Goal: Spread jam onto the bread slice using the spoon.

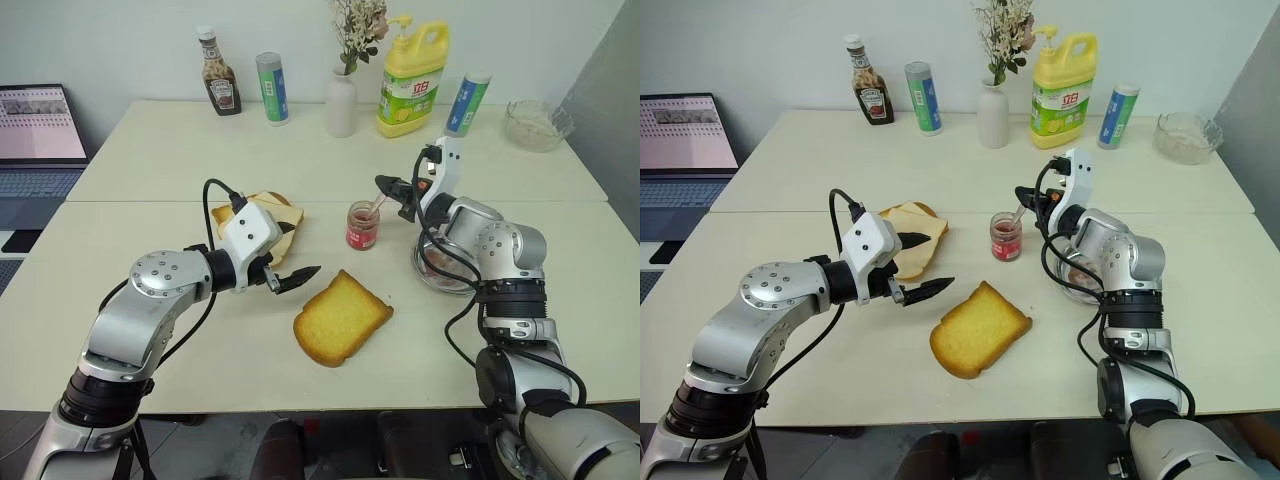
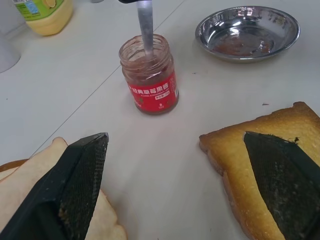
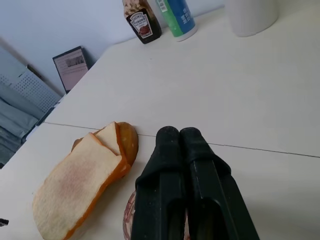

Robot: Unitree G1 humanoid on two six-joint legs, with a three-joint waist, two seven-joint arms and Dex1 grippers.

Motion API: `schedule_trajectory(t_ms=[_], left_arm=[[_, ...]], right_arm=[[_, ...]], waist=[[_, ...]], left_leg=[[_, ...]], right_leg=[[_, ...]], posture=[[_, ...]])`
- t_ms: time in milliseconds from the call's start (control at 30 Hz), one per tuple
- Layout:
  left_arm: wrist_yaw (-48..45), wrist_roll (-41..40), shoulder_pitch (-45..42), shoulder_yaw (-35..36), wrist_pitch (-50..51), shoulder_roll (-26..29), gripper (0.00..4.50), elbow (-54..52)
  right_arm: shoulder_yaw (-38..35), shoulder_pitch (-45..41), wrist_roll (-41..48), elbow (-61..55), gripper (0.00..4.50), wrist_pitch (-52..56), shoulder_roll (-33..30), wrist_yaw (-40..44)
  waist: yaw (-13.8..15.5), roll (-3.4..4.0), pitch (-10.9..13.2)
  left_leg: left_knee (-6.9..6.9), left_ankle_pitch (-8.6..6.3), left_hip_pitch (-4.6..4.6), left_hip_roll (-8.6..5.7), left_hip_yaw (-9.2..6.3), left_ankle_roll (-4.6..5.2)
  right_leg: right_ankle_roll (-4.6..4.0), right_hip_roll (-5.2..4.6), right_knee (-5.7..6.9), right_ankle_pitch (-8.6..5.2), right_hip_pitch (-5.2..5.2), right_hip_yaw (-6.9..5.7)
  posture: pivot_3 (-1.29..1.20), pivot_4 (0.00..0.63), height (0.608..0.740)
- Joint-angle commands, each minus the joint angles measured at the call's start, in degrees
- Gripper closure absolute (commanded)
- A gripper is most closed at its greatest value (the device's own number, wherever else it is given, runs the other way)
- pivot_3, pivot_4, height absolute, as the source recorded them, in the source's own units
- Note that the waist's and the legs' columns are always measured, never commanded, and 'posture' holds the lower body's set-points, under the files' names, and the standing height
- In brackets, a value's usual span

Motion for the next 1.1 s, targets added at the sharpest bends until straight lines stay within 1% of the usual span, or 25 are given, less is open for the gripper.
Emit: schedule_trajectory(t_ms=[33, 633, 1100], left_arm=[[0.35, 0.64, -0.61, 0.33, -1.27, -0.08, 0.0, -0.74], [0.35, 1.35, -1.36, 0.62, -1.31, -0.37, 0.0, 0.11], [0.61, 1.89, -2.17, 0.6, -1.41, -0.7, 0.0, 0.72]], right_arm=[[-2.65, -2.66, 3.7, -2.0, 4.47, 1.3, 0.98, -1.26], [-8.89, -3.98, 9.49, 0.48, 4.47, 4.48, 1.77, -7.08], [-10.26, -3.82, 11.52, 0.86, 4.47, 5.13, 0.45, -8.85]], waist=[[-0.07, 0.0, 0.0], [-0.49, 0.0, 0.0], [-0.54, 0.0, 0.0]], left_leg=[[0.0, 0.0, 0.0, 0.0, 0.0, 0.0], [-0.01, 0.0, -0.01, 0.0, 0.0, 0.0], [-0.02, 0.0, -0.01, 0.0, 0.01, 0.0]], right_leg=[[0.0, 0.0, 0.0, 0.0, 0.0, 0.0], [0.0, 0.0, 0.0, 0.0, -0.01, 0.01], [0.01, 0.0, -0.01, 0.0, -0.01, 0.01]], posture=[[0.0, 0.15, 0.74], [0.0, 0.15, 0.74], [0.0, 0.15, 0.74]])
